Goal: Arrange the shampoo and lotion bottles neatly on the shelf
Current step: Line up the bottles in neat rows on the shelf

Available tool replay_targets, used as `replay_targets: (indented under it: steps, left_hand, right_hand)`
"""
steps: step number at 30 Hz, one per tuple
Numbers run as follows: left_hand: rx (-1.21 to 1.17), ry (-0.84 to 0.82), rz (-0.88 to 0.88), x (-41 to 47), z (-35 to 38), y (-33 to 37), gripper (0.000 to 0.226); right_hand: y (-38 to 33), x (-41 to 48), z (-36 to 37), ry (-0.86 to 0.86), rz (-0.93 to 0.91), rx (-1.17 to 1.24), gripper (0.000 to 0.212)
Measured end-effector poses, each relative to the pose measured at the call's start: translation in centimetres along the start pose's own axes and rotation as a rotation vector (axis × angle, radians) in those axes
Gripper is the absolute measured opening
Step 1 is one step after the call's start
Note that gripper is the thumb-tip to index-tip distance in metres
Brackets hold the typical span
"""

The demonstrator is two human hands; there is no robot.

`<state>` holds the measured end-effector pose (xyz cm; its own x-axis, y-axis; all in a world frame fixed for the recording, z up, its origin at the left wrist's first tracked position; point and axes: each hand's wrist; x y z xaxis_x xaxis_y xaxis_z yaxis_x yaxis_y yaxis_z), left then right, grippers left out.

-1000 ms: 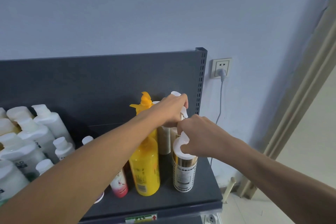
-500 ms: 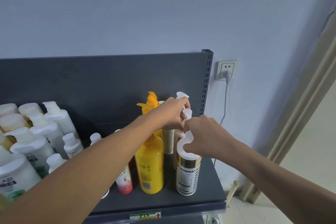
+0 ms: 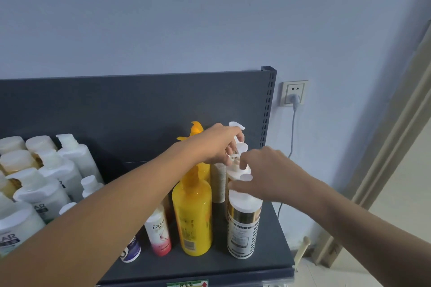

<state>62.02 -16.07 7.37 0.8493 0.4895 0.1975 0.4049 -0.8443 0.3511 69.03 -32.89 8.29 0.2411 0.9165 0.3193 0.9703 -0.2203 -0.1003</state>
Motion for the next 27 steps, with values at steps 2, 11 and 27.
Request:
replay_targets:
  steps: [2,11,27]
  left_hand:
    - [0.103,0.103,0.01,0.4,-0.5,-0.5,0.053]
    - [0.583,0.248,0.112,2.7,-0.8,-1.7,0.036]
    - [0.59,-0.019,0.133,3.9,-0.2,-2.8,0.016]
  right_hand:
    - [0.7,1.1,-0.9,0.057,0.035,-0.042,0.046]
    - [5.1,8.4,-1.6,0.163,0.079,-0.149,0.018]
    - [8.2,17.6,8.0,-0.039,-0.165,-0.008,0.035]
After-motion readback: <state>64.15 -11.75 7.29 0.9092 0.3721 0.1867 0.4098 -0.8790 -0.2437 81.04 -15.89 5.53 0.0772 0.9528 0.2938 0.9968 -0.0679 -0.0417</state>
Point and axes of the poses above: each hand's wrist, its own x-axis towards the middle knuckle, its own z-axis out of the palm, y = z × x, and after that the axes turned 11 degrees about y, right-handed
